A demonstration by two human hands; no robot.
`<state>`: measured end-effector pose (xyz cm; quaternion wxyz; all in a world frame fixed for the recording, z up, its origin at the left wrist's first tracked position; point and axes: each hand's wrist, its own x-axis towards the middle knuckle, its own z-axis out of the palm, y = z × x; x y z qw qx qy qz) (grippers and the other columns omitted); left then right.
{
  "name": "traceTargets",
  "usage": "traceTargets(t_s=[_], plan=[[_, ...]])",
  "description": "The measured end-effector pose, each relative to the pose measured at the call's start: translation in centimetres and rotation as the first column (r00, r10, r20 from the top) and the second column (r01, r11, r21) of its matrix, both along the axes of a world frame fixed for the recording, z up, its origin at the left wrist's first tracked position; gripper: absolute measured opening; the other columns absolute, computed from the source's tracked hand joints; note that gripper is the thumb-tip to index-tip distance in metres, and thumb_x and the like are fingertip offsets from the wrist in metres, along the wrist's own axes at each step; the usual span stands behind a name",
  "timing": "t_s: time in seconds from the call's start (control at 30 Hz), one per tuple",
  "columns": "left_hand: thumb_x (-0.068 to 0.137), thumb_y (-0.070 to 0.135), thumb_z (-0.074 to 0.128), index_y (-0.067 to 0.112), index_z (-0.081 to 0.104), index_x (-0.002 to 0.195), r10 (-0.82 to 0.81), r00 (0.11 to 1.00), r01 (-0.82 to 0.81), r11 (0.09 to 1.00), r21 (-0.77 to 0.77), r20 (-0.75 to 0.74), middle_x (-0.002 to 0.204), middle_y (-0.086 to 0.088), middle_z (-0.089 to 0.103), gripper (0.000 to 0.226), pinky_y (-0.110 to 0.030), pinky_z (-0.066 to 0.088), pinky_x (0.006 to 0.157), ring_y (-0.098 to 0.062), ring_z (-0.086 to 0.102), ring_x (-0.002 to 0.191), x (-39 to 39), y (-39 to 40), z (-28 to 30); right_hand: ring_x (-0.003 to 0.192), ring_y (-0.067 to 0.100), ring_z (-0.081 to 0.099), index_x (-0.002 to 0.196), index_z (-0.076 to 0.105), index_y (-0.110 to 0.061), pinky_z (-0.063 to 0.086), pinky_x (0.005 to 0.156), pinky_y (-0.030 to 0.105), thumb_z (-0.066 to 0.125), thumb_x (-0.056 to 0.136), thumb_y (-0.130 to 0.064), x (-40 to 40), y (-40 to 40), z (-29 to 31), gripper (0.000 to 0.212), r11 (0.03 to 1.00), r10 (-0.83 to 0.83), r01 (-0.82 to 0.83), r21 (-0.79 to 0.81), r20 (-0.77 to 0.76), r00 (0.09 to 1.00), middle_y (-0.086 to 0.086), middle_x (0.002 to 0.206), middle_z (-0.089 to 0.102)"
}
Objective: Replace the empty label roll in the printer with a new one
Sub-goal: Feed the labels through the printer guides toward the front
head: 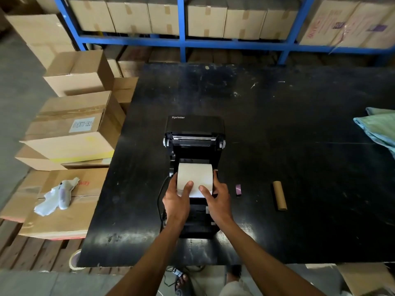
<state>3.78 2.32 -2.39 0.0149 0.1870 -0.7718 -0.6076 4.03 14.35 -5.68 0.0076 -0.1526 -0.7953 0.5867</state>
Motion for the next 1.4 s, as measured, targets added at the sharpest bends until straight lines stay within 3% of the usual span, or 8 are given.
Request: traceTargets(t_s=[0.17, 0.33, 0.63, 0.87, 1.07, 1.2, 1.3, 1.4], plan=[[0.092, 0.031, 0.068, 0.023, 0.055, 0.139, -0.017, 0.999, 0.017, 1.000, 0.012, 0.028, 0.115, -0.002, 0.071, 0.050, -0.044, 0.057, 0.091, -0.018, 0.066, 0.104, -0.8, -0.2, 0.0, 0.097, 0.013, 0.059, 0.148, 0.040, -0.034, 0.053, 0.091, 0.032, 0.067, 0.091, -0.037, -0.3, -0.1, -0.6, 0.064, 1.000, -0.012, 0.012, 0.026, 0.010, 1.000, 0.003, 0.115, 0.050], [0.093, 0.034, 0.066, 0.022, 0.055, 0.139, -0.009, 0.999, 0.008, 1.000, 0.008, 0.047, 0.114, -0.001, 0.070, 0.049, -0.045, 0.058, 0.090, -0.019, 0.067, 0.104, -0.7, 0.1, -0.4, 0.098, 0.010, 0.057, 0.150, 0.036, -0.034, 0.048, 0.087, 0.022, 0.065, 0.092, -0.037, -0.5, 0.2, -0.8, 0.065, 0.998, 0.010, -0.009, 0.068, -0.012, 1.000, 0.005, 0.114, 0.050], [0.093, 0.032, 0.067, 0.024, 0.060, 0.131, 0.011, 0.998, -0.012, 1.000, 0.015, 0.054, 0.101, 0.010, 0.069, 0.040, -0.045, 0.059, 0.087, -0.015, 0.068, 0.097, -0.9, -0.3, -0.9, 0.102, 0.013, 0.058, 0.149, 0.038, -0.033, 0.050, 0.094, 0.027, 0.065, 0.092, -0.034, -1.0, 0.0, -0.7, 0.063, 0.996, 0.044, -0.045, 0.073, 0.005, 0.999, 0.008, 0.118, 0.051], [0.094, 0.031, 0.065, 0.018, 0.055, 0.138, 0.039, 0.996, -0.042, 0.999, 0.029, 0.081, 0.107, 0.001, 0.068, 0.047, -0.047, 0.058, 0.089, -0.023, 0.066, 0.102, -0.9, -0.1, -0.9, 0.102, 0.007, 0.050, 0.152, 0.033, -0.031, 0.038, 0.078, 0.007, 0.062, 0.094, -0.037, -1.1, -0.4, -1.0, 0.064, 0.986, 0.052, -0.052, 0.161, 0.005, 0.999, 0.006, 0.120, 0.048], [0.094, 0.033, 0.064, 0.020, 0.053, 0.139, 0.022, 0.994, -0.025, 0.999, 0.025, 0.107, 0.114, -0.003, 0.068, 0.048, -0.045, 0.057, 0.092, -0.025, 0.064, 0.108, -1.2, -0.3, -1.0, 0.090, -0.003, 0.049, 0.151, 0.033, -0.036, 0.036, 0.074, 0.006, 0.061, 0.095, -0.037, -1.1, -0.8, -1.1, 0.063, 0.990, 0.018, -0.020, 0.138, 0.018, 1.000, 0.005, 0.116, 0.045], [0.095, 0.033, 0.064, 0.019, 0.052, 0.140, 0.017, 0.998, -0.016, 1.000, -0.020, 0.066, 0.115, -0.001, 0.068, 0.048, -0.033, 0.053, 0.091, -0.025, 0.061, 0.113, -0.9, -0.1, -1.1, 0.092, 0.000, 0.054, 0.149, 0.037, -0.036, 0.041, 0.076, 0.010, 0.063, 0.093, -0.036, -0.9, -0.8, -1.7, 0.062, 0.996, -0.010, 0.010, 0.086, 0.003, 1.000, 0.002, 0.114, 0.047], [0.094, 0.032, 0.065, 0.020, 0.049, 0.143, -0.002, 0.998, 0.004, 0.999, -0.051, 0.056, 0.121, -0.005, 0.067, 0.053, -0.040, 0.051, 0.098, -0.027, 0.057, 0.117, -1.1, -0.2, -1.0, 0.098, 0.007, 0.059, 0.143, 0.048, -0.032, 0.052, 0.086, 0.024, 0.066, 0.092, -0.032, -0.9, -1.0, -1.8, 0.053, 1.000, -0.025, 0.025, 0.000, -0.047, 0.999, -0.004, 0.111, 0.053], [0.094, 0.030, 0.065, 0.017, 0.046, 0.146, -0.024, 0.998, 0.028, 0.998, -0.064, 0.055, 0.121, -0.009, 0.067, 0.056, -0.013, 0.050, 0.084, -0.019, 0.061, 0.108, -1.3, -0.2, -0.6, 0.097, 0.003, 0.064, 0.129, 0.054, -0.045, 0.054, 0.083, 0.017, 0.067, 0.092, -0.027, -0.7, -1.1, -1.5, 0.043, 0.998, -0.028, 0.019, -0.067, -0.140, 0.990, -0.020, 0.105, 0.063]])
